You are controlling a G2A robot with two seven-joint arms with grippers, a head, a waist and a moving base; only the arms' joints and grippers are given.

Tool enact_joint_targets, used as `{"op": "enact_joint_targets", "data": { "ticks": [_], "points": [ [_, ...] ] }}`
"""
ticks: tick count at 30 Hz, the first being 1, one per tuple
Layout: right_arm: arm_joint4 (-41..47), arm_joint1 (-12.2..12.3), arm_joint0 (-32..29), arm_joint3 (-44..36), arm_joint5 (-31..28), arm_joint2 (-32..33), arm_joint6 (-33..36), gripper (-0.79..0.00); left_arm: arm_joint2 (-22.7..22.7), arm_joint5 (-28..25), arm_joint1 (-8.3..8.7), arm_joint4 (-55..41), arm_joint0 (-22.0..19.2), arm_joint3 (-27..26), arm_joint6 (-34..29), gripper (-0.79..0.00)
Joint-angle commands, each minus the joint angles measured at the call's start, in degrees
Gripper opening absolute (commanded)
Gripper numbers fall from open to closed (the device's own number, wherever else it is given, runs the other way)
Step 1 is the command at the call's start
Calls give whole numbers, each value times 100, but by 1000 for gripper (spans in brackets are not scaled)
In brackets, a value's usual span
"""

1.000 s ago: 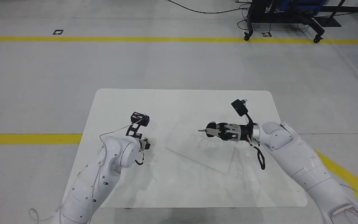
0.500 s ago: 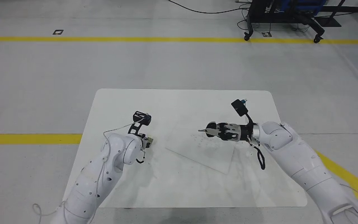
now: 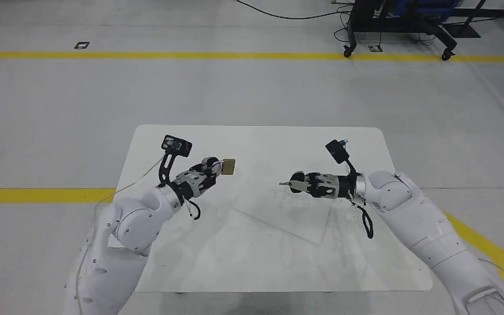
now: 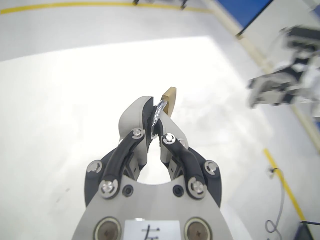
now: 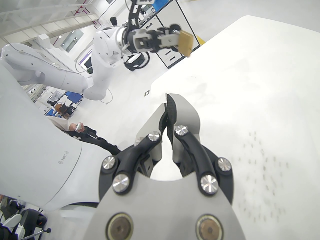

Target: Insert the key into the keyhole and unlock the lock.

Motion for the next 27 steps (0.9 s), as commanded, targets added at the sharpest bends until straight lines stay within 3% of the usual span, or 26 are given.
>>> {"op": "enact_joint_targets", "data": {
  "ticks": [1, 9, 12, 18, 20, 27],
  "points": [
    [0, 0, 0, 0, 0, 0, 0, -785, -65, -341, 5, -442, 42, 58, 38, -785],
    [0, 0, 0, 0, 0, 0, 0, -785, -3, -308, 1, -525, 64, 120, -7, -785],
    [51, -18, -41, -147, 0, -35, -85, -785, 168, -209, -29, -1009, -214, 394, -159, -785],
    [-36, -193, 58, -289, 55, -227, -668, -785, 793, -227, -189, -3578, -1261, 1599, -982, -785],
    [-114, -260, 104, -337, 101, -289, -894, -785, 945, -275, -211, -3655, -1503, 1781, -1226, -785],
    [-136, -276, 107, -350, 98, -300, -956, -785, 945, -275, -211, -3655, -1503, 1781, -1226, -785]
  ]
}}
